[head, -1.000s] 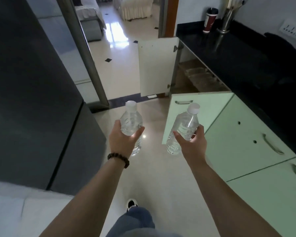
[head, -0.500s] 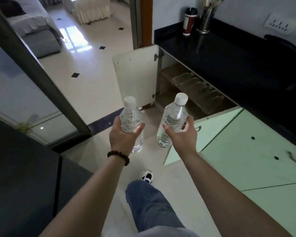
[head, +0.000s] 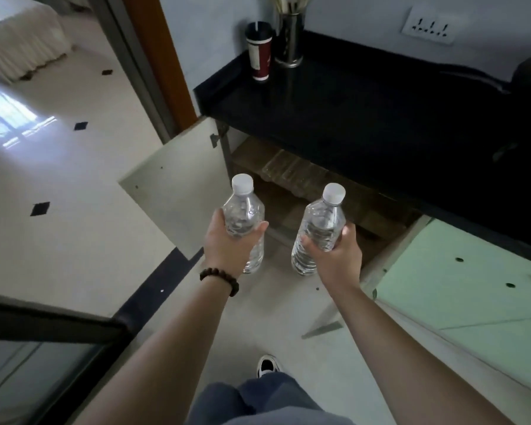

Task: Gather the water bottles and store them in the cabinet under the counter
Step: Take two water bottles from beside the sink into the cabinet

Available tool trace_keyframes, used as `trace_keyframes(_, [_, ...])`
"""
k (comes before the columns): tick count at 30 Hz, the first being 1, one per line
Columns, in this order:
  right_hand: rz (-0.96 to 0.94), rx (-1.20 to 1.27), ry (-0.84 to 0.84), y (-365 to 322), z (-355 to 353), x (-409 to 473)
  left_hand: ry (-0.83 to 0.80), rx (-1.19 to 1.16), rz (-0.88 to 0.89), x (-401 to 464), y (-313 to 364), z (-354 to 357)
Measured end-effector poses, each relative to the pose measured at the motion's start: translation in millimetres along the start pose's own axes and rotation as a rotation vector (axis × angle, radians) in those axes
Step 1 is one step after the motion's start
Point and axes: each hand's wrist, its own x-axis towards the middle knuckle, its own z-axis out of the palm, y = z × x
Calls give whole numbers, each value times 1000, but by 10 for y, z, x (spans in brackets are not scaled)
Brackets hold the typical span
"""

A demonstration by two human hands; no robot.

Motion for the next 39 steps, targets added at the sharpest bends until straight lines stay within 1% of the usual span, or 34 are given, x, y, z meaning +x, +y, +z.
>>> trace_keyframes(7, [120, -17, 195, -101, 256, 438, -199, -22, 0, 875, 63, 272])
trace_keyframes(15, [227, 5, 397, -321, 855, 749, -436, 45, 50, 1845, 10, 304])
trace_keyframes(20, [272, 24, 476, -438, 1228, 867, -517, 84, 56, 2311, -145, 253])
trace_keyframes(24, [299, 13, 487, -349, 1434, 963, -530, 102, 26, 2550, -323, 332])
trace_keyframes(28, [298, -2, 492, -19, 1603, 1192, -521, 81, 12, 2724, -641, 607])
trace_keyframes(32, [285, 3, 497, 560, 1849, 1519, -535, 37, 35, 2955, -1136, 1040])
trace_keyframes(36, [200, 83, 499, 1163, 2183, 1972, -518, 16, 103, 3289, -1681, 1499])
trace_keyframes(39, [111, 113, 493, 1502, 2431, 2351, -519, -24, 90, 3618, -2012, 1787])
